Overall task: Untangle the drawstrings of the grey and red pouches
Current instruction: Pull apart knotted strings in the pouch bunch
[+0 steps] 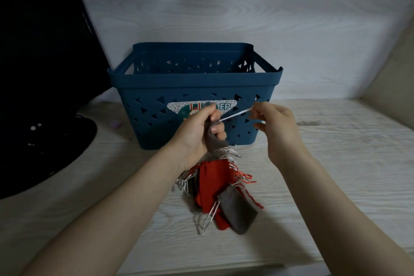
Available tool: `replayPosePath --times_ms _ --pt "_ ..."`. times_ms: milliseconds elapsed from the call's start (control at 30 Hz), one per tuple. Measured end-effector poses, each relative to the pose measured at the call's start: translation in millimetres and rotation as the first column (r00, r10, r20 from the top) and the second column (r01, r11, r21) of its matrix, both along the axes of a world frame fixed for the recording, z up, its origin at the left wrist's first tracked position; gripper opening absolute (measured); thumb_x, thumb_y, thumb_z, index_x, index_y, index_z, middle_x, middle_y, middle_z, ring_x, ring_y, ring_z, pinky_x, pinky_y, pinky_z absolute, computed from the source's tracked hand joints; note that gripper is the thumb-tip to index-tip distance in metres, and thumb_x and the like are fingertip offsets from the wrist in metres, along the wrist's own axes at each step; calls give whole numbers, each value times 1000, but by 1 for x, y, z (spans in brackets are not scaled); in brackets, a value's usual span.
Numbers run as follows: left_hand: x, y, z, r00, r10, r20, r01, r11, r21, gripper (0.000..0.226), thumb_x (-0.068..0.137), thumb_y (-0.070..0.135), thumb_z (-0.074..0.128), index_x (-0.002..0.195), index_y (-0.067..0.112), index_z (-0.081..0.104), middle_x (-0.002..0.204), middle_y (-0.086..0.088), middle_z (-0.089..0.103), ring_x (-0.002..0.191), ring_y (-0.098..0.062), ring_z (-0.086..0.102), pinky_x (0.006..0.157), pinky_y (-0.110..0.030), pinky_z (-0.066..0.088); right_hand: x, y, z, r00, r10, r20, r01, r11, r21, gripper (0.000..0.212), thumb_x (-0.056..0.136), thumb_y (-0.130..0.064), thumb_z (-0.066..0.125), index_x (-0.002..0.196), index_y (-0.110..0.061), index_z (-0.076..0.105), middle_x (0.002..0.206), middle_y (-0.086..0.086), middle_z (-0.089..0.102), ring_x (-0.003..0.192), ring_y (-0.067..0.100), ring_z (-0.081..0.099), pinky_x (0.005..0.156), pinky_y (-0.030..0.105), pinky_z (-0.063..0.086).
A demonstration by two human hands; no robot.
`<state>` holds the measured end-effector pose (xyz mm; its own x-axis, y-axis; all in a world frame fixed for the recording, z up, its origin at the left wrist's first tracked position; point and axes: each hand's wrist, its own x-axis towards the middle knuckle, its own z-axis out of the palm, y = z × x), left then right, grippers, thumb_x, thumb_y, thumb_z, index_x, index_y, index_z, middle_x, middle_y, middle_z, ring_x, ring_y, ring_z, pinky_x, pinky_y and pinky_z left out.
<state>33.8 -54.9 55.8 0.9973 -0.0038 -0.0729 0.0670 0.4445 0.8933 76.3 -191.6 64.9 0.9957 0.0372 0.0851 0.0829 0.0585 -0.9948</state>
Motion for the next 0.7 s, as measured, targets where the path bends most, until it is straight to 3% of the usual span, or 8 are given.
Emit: replayPosePath --times_ms 167,267,333,400,533,633,700 --pt "1 -5 -5 998 -27 60 5 940 340 42 99 22 37 57 16 33 45 3 34 45 -13 38 52 -24 38 -3 1 5 979 117 168 -121 993 12 30 87 -8 53 57 -8 56 77 1 61 83 12 55 85 35 43" --pt "-3 -4 -4 994 -101 46 69 884 462 44 93 20 41 49 19 38 46 -2 42 51 -19 45 60 -32 38 -3 4 12 946 234 224 -220 972 -87 33 88 -11 55 56 -5 57 88 3 68 92 8 61 94 32 42" --pt "-6 -3 -2 988 -139 62 76 808 584 41 91 23 43 51 18 40 50 -4 46 53 -18 47 55 -31 40 -3 8 14 919 322 227 -284 941 -184 36 91 -13 53 59 0 58 84 4 69 87 6 63 89 29 44" --pt "-8 -4 0 988 -136 78 46 727 685 39 96 24 43 59 13 43 54 -6 47 51 -14 48 47 -27 41 -5 11 14 872 441 213 -386 886 -256 38 94 -16 51 61 2 57 75 10 63 77 16 59 80 31 43" --pt "-6 -4 -3 991 -105 86 23 754 656 41 99 20 38 59 12 40 59 -14 45 49 -14 50 50 -31 39 -9 13 14 825 527 203 -461 836 -297 33 96 -23 48 79 2 59 77 13 57 75 21 52 73 34 44" --pt "-4 1 -8 992 -95 80 34 829 559 49 94 26 42 45 21 41 61 -11 54 62 -22 51 67 -34 39 -6 8 13 837 509 200 -401 820 -409 18 94 -20 53 90 -5 63 77 2 63 66 5 56 63 19 45" --pt "-5 2 -9 995 -48 89 -11 821 571 47 94 30 44 49 19 43 66 -8 54 69 -19 49 71 -30 36 -3 3 11 841 500 207 -338 784 -521 10 90 -13 58 89 -9 67 69 -5 63 57 -3 53 59 15 43"
